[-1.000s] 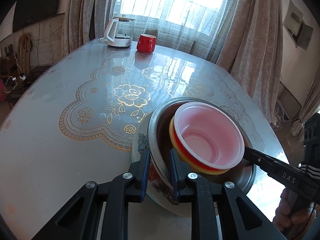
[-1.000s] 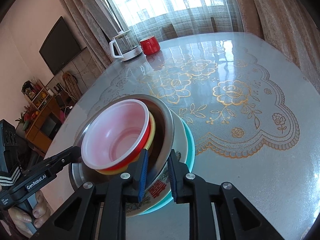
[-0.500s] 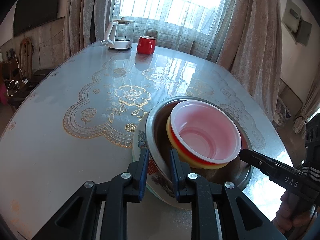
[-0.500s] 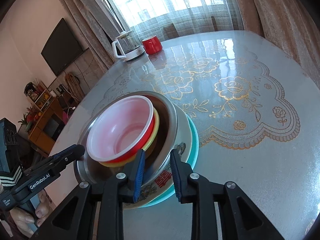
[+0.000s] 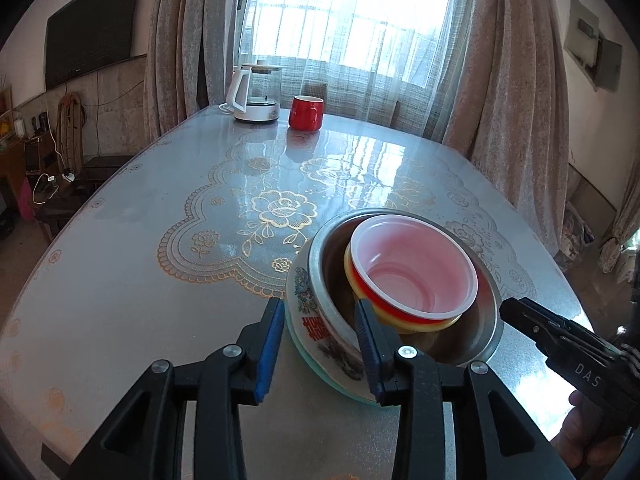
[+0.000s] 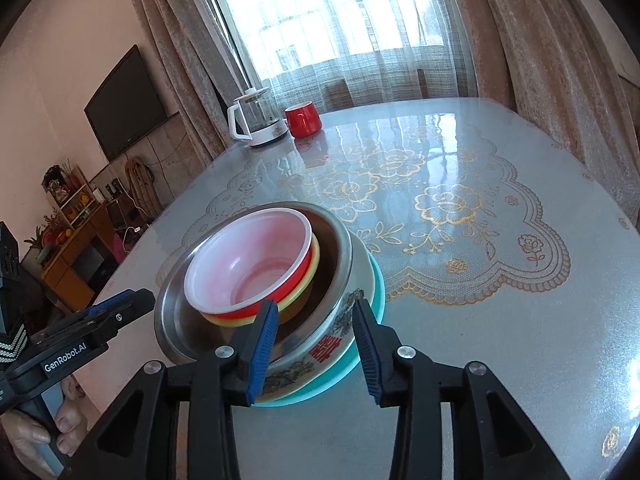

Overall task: Organize plates and bowls
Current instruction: 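Open both tools and withdraw them from the steel bowl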

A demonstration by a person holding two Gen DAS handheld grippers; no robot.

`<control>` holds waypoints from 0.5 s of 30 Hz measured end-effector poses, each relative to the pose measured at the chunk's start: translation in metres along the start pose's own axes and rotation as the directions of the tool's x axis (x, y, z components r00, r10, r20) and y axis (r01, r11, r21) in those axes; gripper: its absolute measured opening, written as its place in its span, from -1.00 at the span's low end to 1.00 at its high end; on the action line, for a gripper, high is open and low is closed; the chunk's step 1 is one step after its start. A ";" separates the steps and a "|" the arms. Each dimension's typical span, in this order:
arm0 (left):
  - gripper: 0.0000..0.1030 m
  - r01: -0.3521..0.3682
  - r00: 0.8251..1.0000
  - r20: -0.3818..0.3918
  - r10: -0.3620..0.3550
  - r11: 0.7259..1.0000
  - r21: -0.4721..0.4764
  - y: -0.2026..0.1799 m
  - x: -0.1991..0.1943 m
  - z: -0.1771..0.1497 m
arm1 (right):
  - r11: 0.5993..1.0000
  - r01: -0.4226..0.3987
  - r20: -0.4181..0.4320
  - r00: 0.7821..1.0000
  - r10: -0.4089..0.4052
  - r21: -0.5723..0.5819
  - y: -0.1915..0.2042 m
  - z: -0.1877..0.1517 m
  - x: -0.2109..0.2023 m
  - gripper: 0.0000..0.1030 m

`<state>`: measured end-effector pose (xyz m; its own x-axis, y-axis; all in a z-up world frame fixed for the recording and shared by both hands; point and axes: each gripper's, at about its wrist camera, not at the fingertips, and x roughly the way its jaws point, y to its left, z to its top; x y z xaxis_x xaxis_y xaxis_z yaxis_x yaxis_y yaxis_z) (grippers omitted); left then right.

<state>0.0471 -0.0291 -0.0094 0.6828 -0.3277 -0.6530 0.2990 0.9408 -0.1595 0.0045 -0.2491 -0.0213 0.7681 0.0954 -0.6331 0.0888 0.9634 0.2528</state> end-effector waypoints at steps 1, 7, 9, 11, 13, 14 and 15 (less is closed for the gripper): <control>-0.17 -0.011 1.000 0.007 0.011 1.000 -0.006 0.001 -0.002 0.000 | 1.000 0.019 0.009 1.000 -0.019 -0.004 0.000 0.000 -0.001 -0.23; -0.04 -0.073 0.996 0.056 0.074 0.997 -0.020 0.002 -0.015 -0.007 | 0.991 0.137 0.037 0.990 -0.137 -0.009 0.000 -0.010 -0.005 -0.23; 0.00 -0.068 0.996 0.060 0.069 0.997 -0.019 0.000 -0.017 -0.008 | 0.990 0.144 0.030 0.989 -0.144 0.006 -0.002 -0.014 -0.006 -0.23; 0.03 -0.062 0.996 0.060 0.063 0.998 -0.016 -0.002 -0.017 -0.009 | 0.988 0.151 0.030 0.988 -0.151 0.016 -0.004 -0.015 -0.007 -0.23; 0.07 -0.060 0.996 0.058 0.061 0.998 -0.014 -0.004 -0.018 -0.010 | 0.987 0.162 0.031 0.986 -0.162 0.014 -0.004 -0.016 -0.009 -0.23; 0.08 -0.061 0.996 0.058 0.061 0.998 -0.009 -0.005 -0.018 -0.011 | 0.986 0.165 0.030 0.986 -0.165 0.013 -0.004 -0.016 -0.009 -0.23; 0.10 -0.062 0.997 0.055 0.062 0.998 -0.001 -0.005 -0.016 -0.011 | 0.987 0.163 0.031 0.986 -0.163 0.015 -0.005 -0.017 -0.010 -0.23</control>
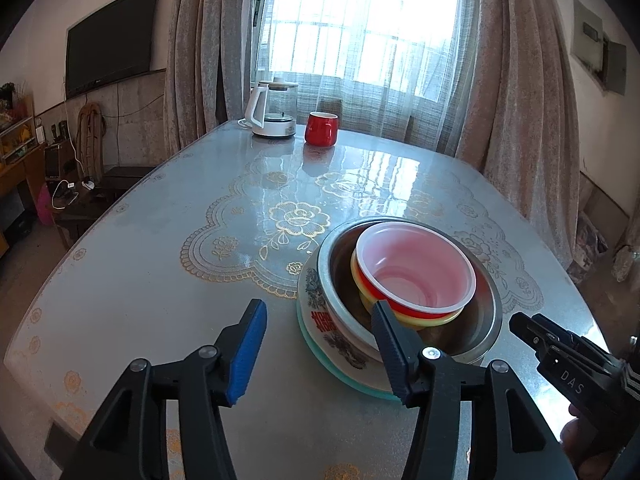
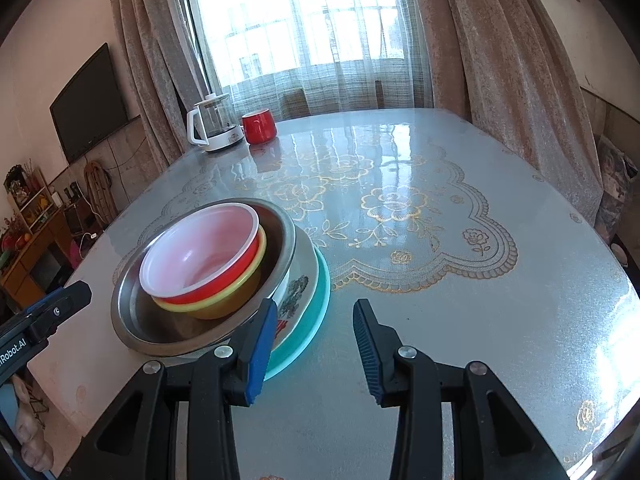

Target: Organize plates and bowls

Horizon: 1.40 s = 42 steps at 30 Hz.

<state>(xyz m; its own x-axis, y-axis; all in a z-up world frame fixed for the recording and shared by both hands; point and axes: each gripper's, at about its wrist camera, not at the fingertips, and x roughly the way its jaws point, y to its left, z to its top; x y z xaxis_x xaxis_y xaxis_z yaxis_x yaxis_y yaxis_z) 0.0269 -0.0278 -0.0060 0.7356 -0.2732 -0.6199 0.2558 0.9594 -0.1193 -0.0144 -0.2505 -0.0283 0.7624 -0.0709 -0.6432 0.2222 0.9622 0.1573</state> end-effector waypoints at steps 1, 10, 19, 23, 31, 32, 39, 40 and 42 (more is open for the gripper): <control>0.11 0.001 1.000 -0.009 -0.001 1.000 0.002 0.001 0.002 0.000 | 1.000 -0.009 -0.006 1.000 0.009 0.005 -0.001 0.000 0.000 -0.23; 0.11 -0.004 1.000 -0.011 0.003 0.996 -0.086 0.029 0.003 0.007 | 0.995 -0.087 -0.046 0.995 0.089 0.047 -0.005 -0.003 0.004 -0.23; 0.19 -0.045 0.999 -0.012 0.044 0.999 -0.019 0.011 0.012 0.000 | 0.998 -0.035 0.008 0.999 0.036 -0.043 0.010 0.001 0.000 -0.22; 0.42 -0.072 0.997 0.001 0.072 0.997 0.006 -0.002 0.010 -0.004 | 0.999 0.010 0.055 0.998 -0.008 -0.050 0.016 0.000 -0.010 -0.18; 0.82 -0.093 0.995 0.048 0.091 0.994 0.053 -0.024 -0.006 -0.013 | 0.994 0.064 0.074 0.996 -0.057 -0.093 0.038 -0.010 -0.011 0.00; 0.83 -0.088 0.995 0.051 0.085 0.995 0.055 -0.025 -0.007 -0.014 | 0.992 0.070 0.076 0.995 -0.063 -0.100 0.040 -0.011 -0.012 0.00; 0.89 -0.101 0.993 0.069 0.096 0.993 0.065 -0.029 -0.012 -0.017 | 0.992 0.081 0.090 0.993 -0.072 -0.099 0.043 -0.011 -0.016 0.04; 0.90 -0.103 0.993 0.069 0.098 0.993 0.065 -0.030 -0.013 -0.017 | 0.992 0.080 0.089 0.993 -0.071 -0.094 0.042 -0.011 -0.017 0.05; 0.90 -0.108 0.992 0.066 0.104 0.992 0.065 -0.030 -0.012 -0.017 | 0.992 0.085 0.092 0.993 -0.077 -0.091 0.041 -0.011 -0.017 0.07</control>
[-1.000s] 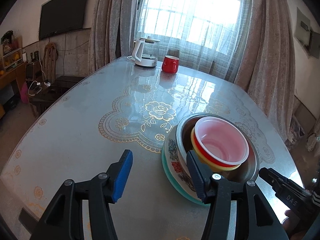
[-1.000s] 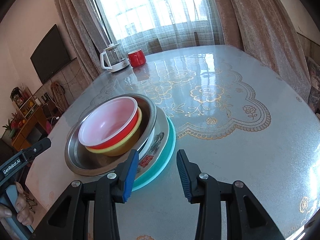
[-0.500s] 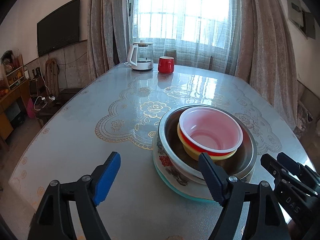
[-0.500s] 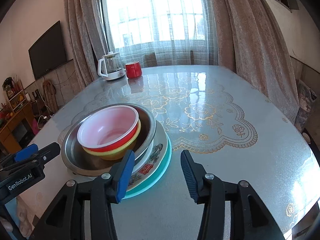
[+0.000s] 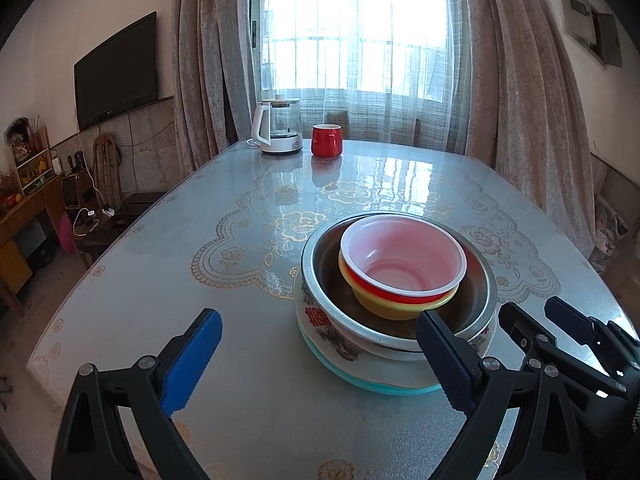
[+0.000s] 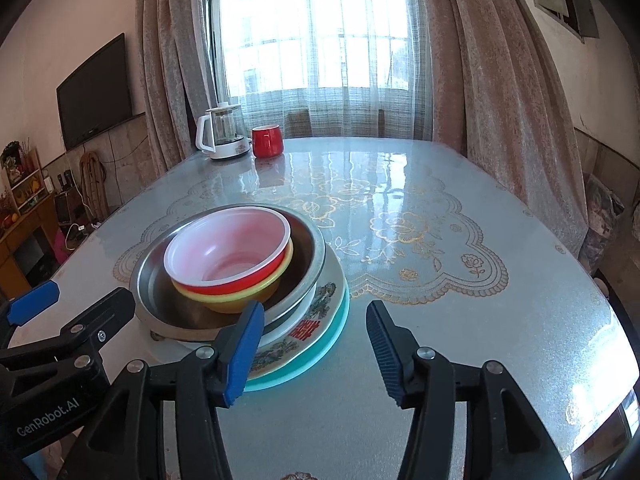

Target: Organize plates and bowls

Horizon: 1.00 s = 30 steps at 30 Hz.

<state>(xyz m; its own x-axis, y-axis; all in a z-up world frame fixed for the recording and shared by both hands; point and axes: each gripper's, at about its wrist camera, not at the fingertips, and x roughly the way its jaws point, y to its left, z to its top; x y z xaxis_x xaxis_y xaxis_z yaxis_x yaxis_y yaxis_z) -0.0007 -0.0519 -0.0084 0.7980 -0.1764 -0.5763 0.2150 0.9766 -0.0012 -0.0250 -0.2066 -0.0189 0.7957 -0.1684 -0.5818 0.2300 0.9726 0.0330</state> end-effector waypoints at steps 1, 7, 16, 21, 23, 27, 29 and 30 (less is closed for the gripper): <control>0.90 -0.002 1.000 0.000 0.002 1.000 0.000 0.000 0.000 0.000 | 1.000 -0.001 -0.001 1.000 0.001 0.001 0.000 0.000 0.000 0.07; 0.91 -0.010 1.000 0.004 0.010 1.000 0.000 0.000 0.000 0.001 | 1.000 0.001 0.000 1.000 -0.001 0.006 -0.001 0.000 0.000 0.10; 0.92 -0.013 1.000 0.005 0.013 1.000 -0.001 0.000 0.000 0.001 | 1.000 0.000 -0.003 1.000 0.000 0.003 0.000 -0.001 0.001 0.12; 0.92 -0.011 1.000 0.004 0.011 1.000 0.005 -0.002 0.000 0.001 | 1.000 0.001 -0.007 1.000 -0.001 0.008 0.000 -0.001 0.003 0.12; 0.92 -0.011 1.000 0.007 0.011 1.000 0.006 -0.002 -0.001 0.001 | 1.000 0.002 -0.006 1.000 -0.002 0.008 0.000 -0.001 0.003 0.12; 0.92 -0.010 1.000 0.010 0.009 1.000 0.005 -0.001 -0.002 0.002 | 1.000 0.003 -0.005 1.000 -0.003 0.009 -0.001 0.000 0.004 0.12; 0.92 -0.008 1.000 0.012 0.008 1.000 0.004 -0.001 -0.003 0.002 | 1.000 0.002 -0.007 1.000 -0.002 0.009 -0.001 0.000 0.005 0.12; 0.92 -0.007 1.000 0.012 0.007 1.000 0.005 -0.002 -0.002 0.003 | 1.000 0.002 -0.007 1.000 -0.002 0.010 -0.001 0.000 0.004 0.12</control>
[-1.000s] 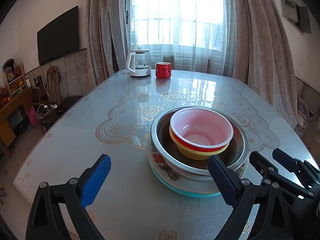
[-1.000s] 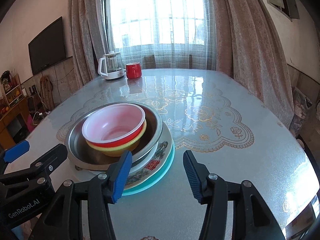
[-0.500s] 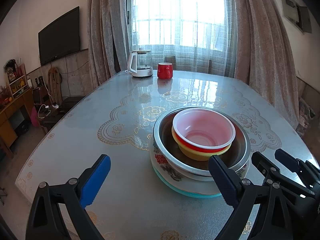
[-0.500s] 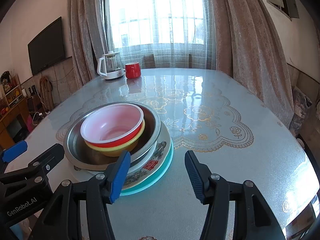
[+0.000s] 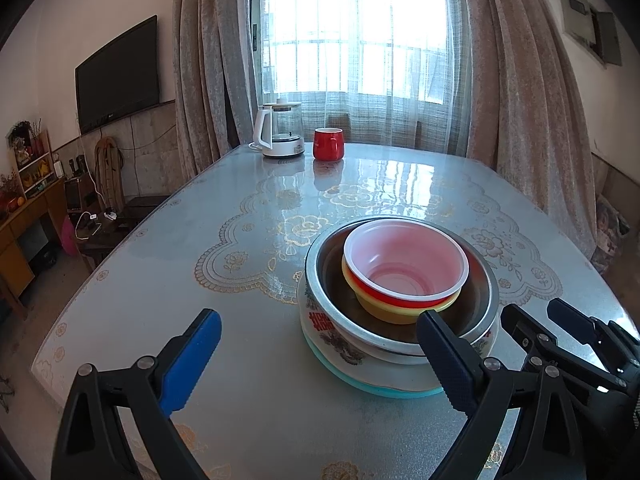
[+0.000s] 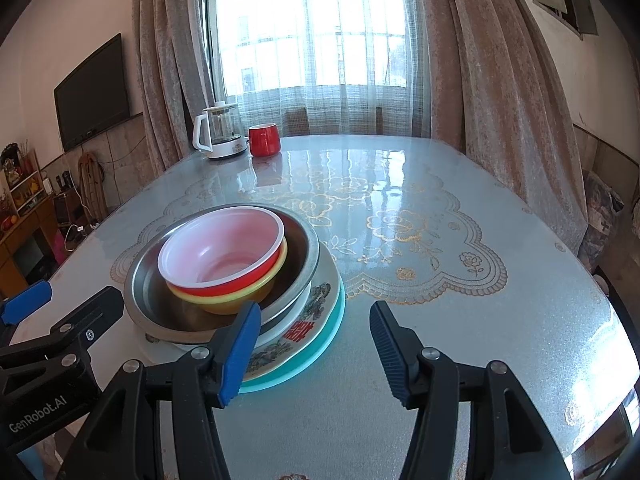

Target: Organize plates and bowls

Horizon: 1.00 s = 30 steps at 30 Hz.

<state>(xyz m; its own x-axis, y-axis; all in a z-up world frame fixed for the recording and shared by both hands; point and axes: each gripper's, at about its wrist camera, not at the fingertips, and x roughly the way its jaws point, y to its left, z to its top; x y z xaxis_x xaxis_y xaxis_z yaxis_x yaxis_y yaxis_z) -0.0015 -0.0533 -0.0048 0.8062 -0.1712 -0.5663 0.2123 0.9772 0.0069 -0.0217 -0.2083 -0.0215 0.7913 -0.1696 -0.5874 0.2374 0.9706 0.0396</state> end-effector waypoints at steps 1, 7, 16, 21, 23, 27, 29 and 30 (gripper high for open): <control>0.92 -0.001 1.000 0.001 0.001 1.000 0.001 0.000 0.000 0.000 | 1.000 0.000 0.000 1.000 0.000 0.000 0.000 0.000 0.000 0.12; 0.92 -0.002 1.000 0.007 0.002 1.000 0.003 -0.001 -0.001 0.001 | 1.000 0.001 0.003 1.000 -0.001 -0.004 0.001 0.000 -0.001 0.13; 0.92 -0.001 1.000 0.005 0.001 1.000 0.005 -0.001 -0.001 0.000 | 1.000 0.002 0.004 1.000 -0.002 -0.009 0.004 0.000 -0.001 0.13; 0.92 -0.001 1.000 0.006 0.001 1.000 0.003 -0.001 -0.001 0.000 | 1.000 0.003 0.007 1.000 -0.003 -0.008 0.004 -0.001 -0.001 0.13; 0.92 -0.002 1.000 0.004 0.002 1.000 0.002 -0.001 -0.001 0.000 | 1.000 0.003 0.006 1.000 -0.003 -0.007 0.004 -0.001 0.000 0.13; 0.92 0.001 1.000 0.003 -0.001 1.000 0.003 -0.001 -0.001 0.001 | 1.000 0.002 0.003 1.000 -0.002 -0.006 0.003 0.000 0.000 0.13; 0.92 0.001 1.000 0.005 -0.001 1.000 0.005 -0.001 -0.001 0.001 | 1.000 0.001 0.002 1.000 -0.001 -0.008 0.004 0.000 0.001 0.13; 0.92 0.000 1.000 0.005 0.000 1.000 0.005 -0.001 0.000 0.001 | 1.000 0.002 0.002 1.000 -0.002 -0.008 0.004 0.000 0.002 0.13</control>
<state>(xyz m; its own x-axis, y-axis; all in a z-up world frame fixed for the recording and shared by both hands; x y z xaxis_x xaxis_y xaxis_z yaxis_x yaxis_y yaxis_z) -0.0016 -0.0543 -0.0038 0.8089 -0.1722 -0.5621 0.2155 0.9765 0.0110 -0.0195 -0.2048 -0.0225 0.7918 -0.1718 -0.5861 0.2342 0.9717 0.0315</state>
